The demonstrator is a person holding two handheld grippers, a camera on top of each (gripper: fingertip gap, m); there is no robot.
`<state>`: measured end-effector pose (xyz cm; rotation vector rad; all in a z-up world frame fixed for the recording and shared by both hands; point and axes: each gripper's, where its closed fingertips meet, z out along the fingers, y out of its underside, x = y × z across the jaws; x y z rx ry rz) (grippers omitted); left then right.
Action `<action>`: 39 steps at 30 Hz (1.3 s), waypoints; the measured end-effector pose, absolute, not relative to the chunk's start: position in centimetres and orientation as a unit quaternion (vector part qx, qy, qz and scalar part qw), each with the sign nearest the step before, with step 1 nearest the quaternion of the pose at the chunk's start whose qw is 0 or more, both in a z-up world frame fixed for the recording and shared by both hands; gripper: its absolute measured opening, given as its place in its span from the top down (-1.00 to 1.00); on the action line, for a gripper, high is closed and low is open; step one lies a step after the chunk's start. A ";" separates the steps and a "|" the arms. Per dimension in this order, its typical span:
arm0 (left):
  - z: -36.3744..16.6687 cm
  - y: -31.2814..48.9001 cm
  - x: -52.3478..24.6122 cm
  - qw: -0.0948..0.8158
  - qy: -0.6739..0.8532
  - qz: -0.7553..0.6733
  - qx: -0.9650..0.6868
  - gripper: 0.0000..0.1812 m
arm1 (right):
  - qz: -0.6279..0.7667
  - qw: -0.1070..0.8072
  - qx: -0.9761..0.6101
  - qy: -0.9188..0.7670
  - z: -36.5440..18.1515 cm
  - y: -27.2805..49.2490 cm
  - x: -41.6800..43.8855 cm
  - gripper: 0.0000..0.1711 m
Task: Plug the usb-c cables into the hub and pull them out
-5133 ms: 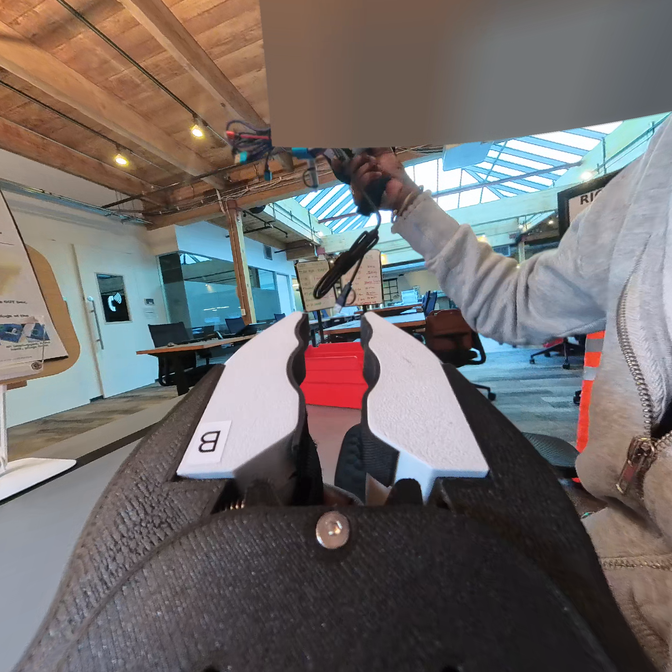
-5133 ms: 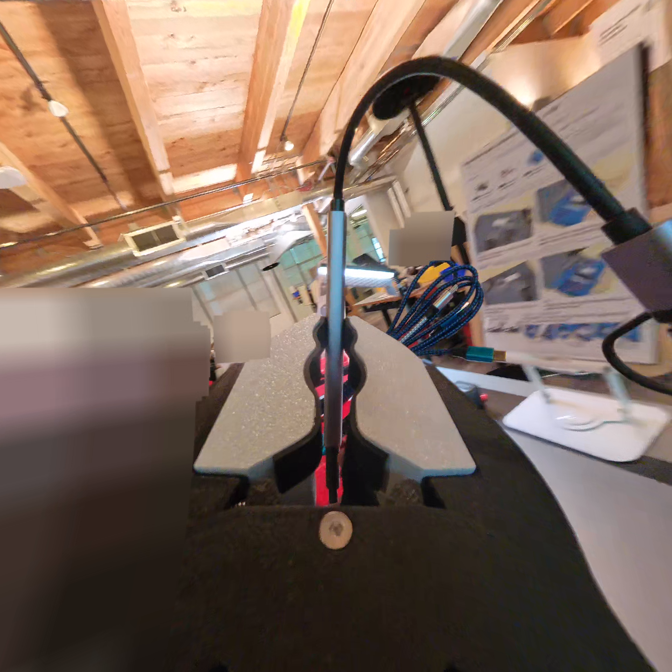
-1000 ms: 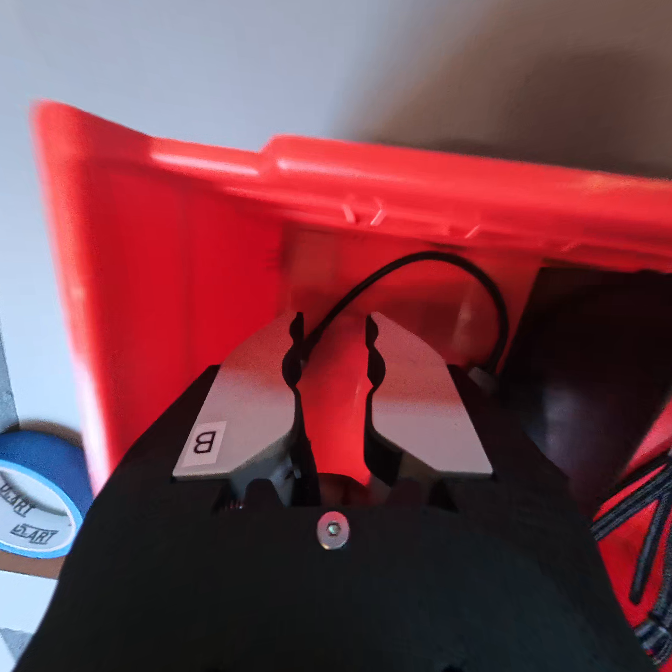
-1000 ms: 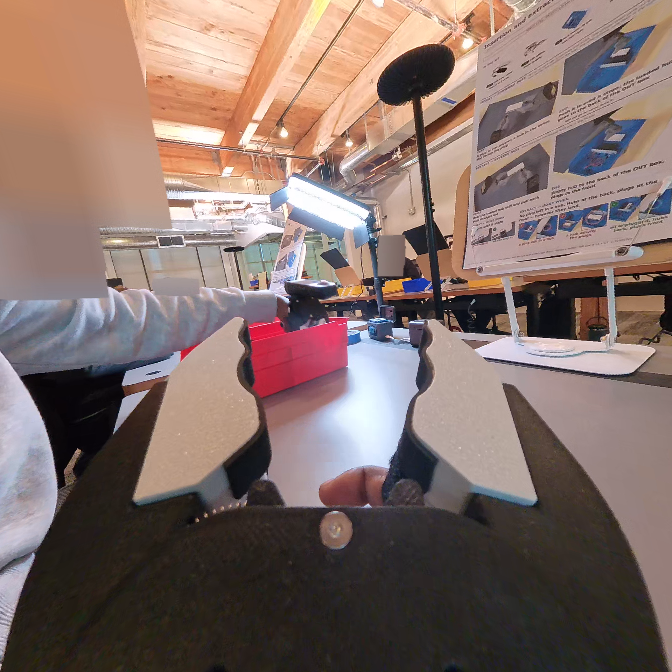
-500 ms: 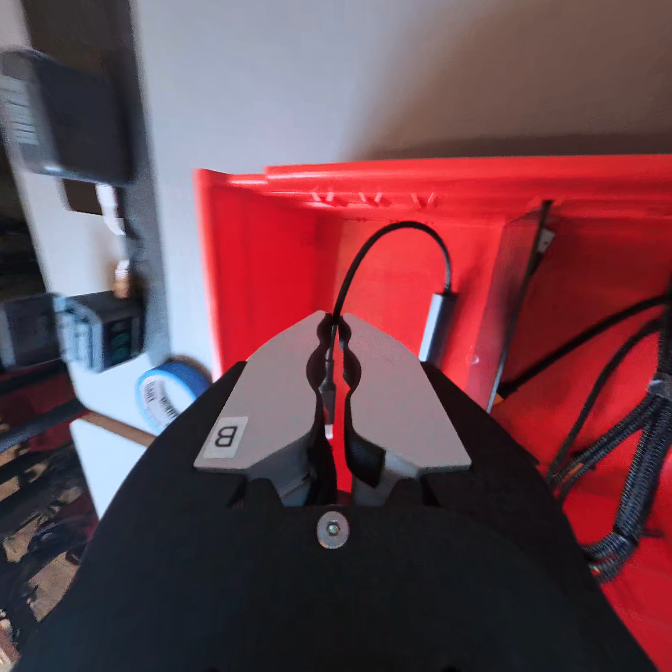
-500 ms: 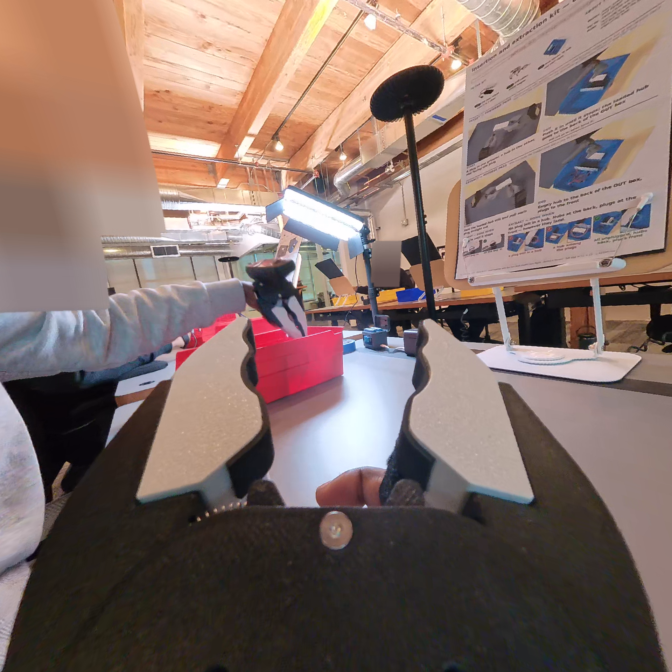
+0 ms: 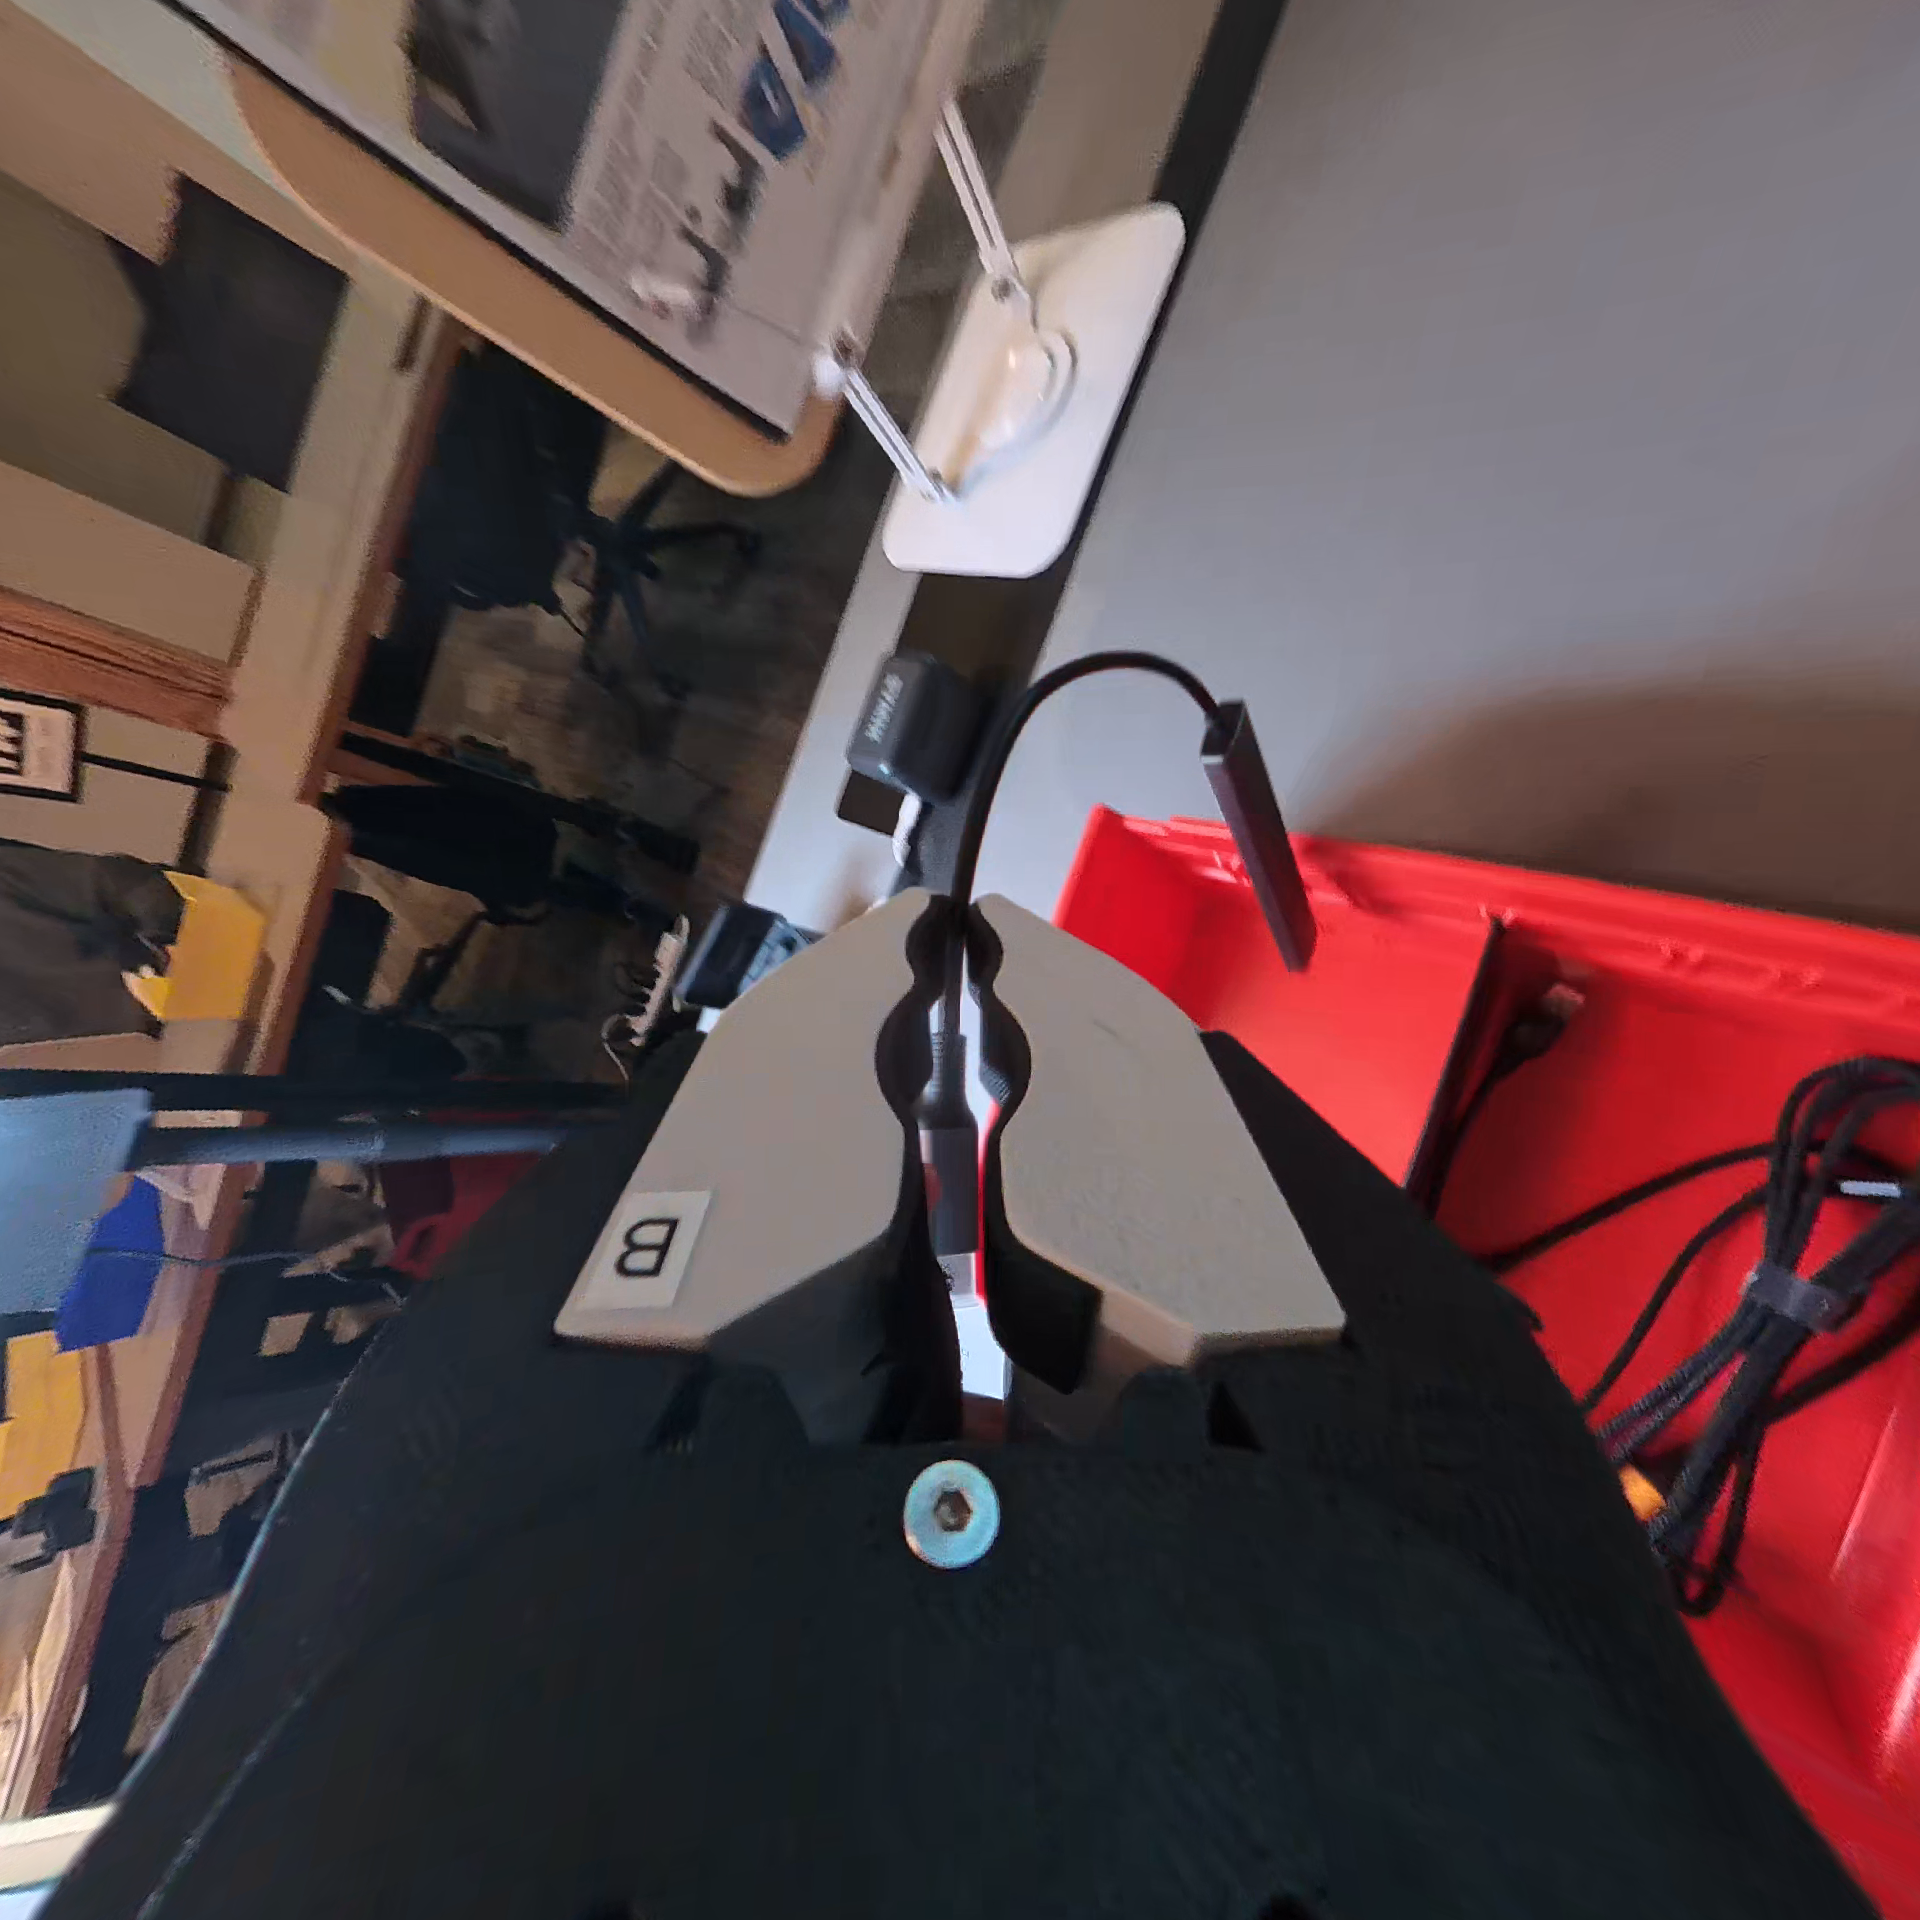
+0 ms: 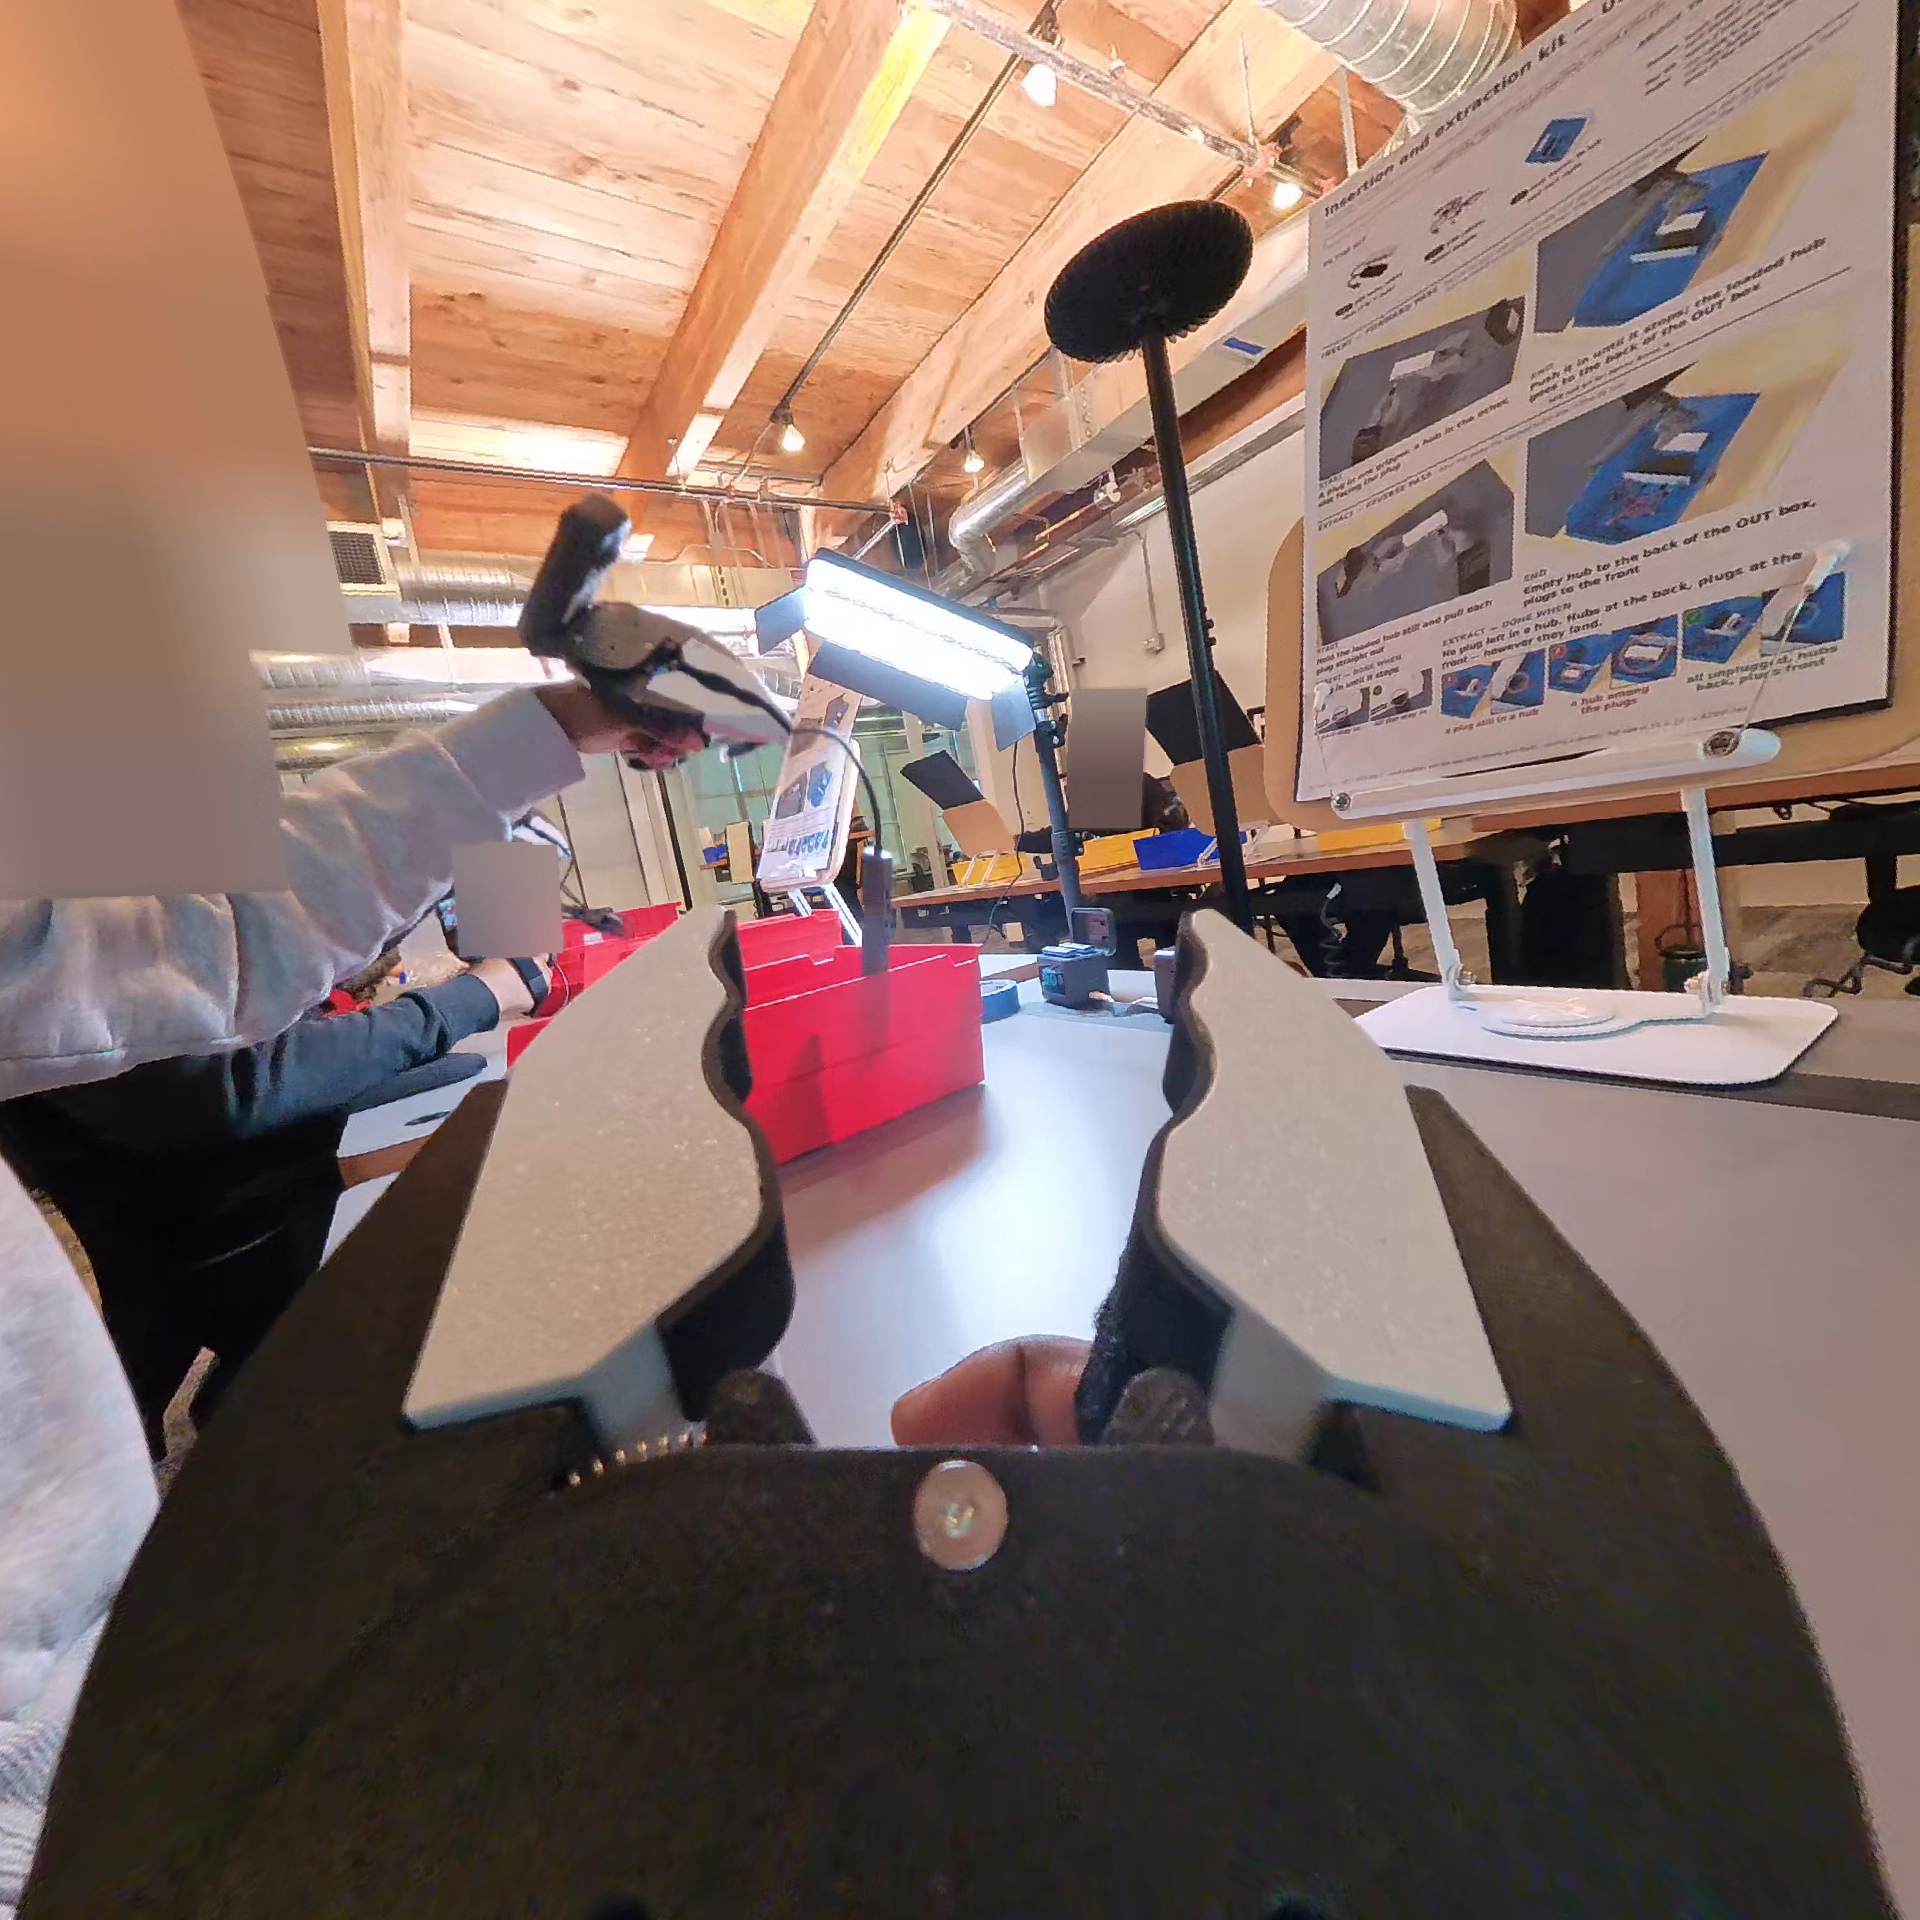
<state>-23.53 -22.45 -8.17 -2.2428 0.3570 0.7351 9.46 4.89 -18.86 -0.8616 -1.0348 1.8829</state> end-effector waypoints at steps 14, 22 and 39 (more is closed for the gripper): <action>-1.3 -13.5 -17.0 0.473 0.196 0.331 -0.792 0.96 | 0.743 0.387 -0.347 -0.422 -19.2 4.6 8.8 0.13; -1.5 -8.9 -10.7 0.576 0.213 0.284 -0.736 0.95 | 0.716 0.344 -0.360 -0.490 -15.9 1.1 5.0 0.21; -5.5 -4.7 -4.5 0.647 0.109 0.255 -0.710 0.95 | 0.746 0.315 -0.345 -0.475 -17.0 1.0 -0.5 0.86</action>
